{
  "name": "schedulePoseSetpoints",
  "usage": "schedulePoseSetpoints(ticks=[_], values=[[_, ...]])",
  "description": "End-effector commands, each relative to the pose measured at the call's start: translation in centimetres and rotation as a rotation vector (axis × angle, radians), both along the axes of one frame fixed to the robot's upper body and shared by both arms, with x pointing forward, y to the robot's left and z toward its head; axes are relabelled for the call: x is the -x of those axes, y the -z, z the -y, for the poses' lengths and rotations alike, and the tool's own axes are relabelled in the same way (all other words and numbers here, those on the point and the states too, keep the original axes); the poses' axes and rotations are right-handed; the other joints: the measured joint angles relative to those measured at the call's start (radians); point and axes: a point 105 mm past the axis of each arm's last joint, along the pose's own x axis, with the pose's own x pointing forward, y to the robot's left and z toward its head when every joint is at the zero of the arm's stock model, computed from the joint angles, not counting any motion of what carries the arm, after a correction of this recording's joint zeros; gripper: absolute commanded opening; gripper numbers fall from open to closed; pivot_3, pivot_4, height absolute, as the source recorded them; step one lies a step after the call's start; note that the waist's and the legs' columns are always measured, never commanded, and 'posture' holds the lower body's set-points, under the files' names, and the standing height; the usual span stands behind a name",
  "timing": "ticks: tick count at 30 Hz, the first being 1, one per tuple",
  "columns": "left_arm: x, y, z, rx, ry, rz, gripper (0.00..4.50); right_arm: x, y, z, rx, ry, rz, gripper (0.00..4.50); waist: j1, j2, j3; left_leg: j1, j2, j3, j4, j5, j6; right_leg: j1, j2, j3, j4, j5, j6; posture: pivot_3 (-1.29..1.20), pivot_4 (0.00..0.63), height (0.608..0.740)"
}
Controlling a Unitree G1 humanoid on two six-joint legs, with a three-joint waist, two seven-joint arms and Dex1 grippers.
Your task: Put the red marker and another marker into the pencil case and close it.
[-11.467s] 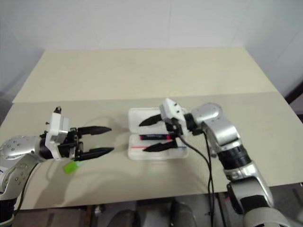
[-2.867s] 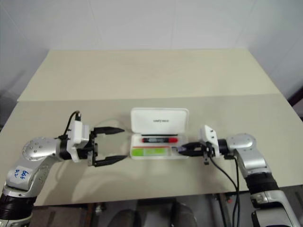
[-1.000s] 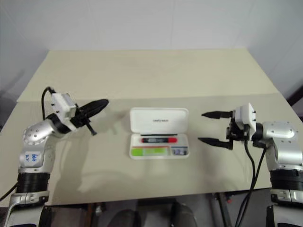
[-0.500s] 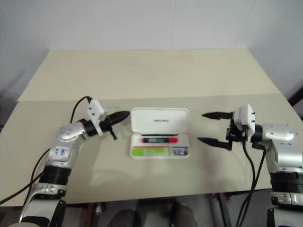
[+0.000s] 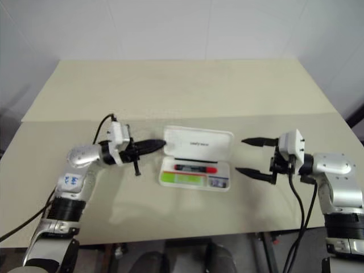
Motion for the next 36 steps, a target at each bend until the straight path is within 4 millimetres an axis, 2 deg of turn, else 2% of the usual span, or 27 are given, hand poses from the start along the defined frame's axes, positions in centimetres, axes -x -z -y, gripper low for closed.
schedulePoseSetpoints(ticks=[1,5,12,19,23,27,31,36], values=[[0.7,-0.6,0.3,-0.012,0.048,0.046,0.04,0.2,-1.3,0.3,-0.025,0.014,0.054,4.5,0.0,0.0,0.0,0.0,0.0,0.0,0.001,0.0,0.0,0.0,0.0,0.0,0.0,0.0,0.0,0.0,0.15,0.74],[0.2,-1.1,-0.2,0.042,0.004,0.056,0.04,0.4,-1.2,0.4,-0.027,0.024,0.053,4.5,0.0,0.0,0.0,0.0,0.0,0.0,0.001,0.0,0.0,0.001,0.0,0.0,0.0,0.0,0.0,0.0,0.15,0.74],[-3.1,-2.2,-2.5,0.193,-0.279,0.106,0.04,0.5,-0.9,0.5,-0.029,0.035,0.047,4.5,0.001,0.0,0.0,0.0,0.0,-0.001,0.001,0.0,0.0,0.001,0.0,0.0,0.0,0.0,0.0,0.0,0.15,0.74],[-5.2,-0.7,-3.4,0.169,-0.465,0.08,0.04,0.2,-1.1,0.8,-0.02,0.044,0.049,4.5,0.001,0.0,0.0,0.0,0.0,-0.001,0.001,0.0,0.0,0.001,0.0,0.0,0.0,0.0,0.0,0.0,0.15,0.74],[-7.0,0.2,-2.7,0.184,-0.526,-0.006,0.04,0.0,-1.3,1.0,-0.013,0.049,0.053,4.5,0.004,0.0,0.0,0.0,0.0,-0.001,0.002,0.0,0.0,0.001,0.0,0.0,0.0,0.0,0.0,0.0,0.15,0.74],[-7.8,0.1,-0.9,0.184,-0.491,-0.024,0.04,-0.2,-1.4,1.0,-0.01,0.048,0.055,4.5,0.002,-0.001,0.0,0.0,0.0,-0.001,0.003,0.0,0.0,0.003,0.0,-0.001,0.0,0.0,0.001,0.0,0.15,0.74],[-7.5,-0.8,2.1,0.219,-0.371,-0.033,0.04,-0.2,-1.4,0.7,-0.01,0.045,0.058,4.5,0.002,-0.001,0.0,0.0,0.0,-0.001,0.002,0.0,0.0,0.003,0.0,-0.001,-0.001,0.001,0.001,0.0,0.15,0.74],[-6.1,-1.4,2.8,0.241,-0.253,-0.015,0.04,-0.2,-1.4,0.6,-0.012,0.043,0.057,4.5,0.0,-0.001,0.0,0.0,0.0,-0.001,0.001,0.0,0.0,0.003,0.0,-0.002,-0.002,0.001,0.001,0.0,0.15,0.74]])
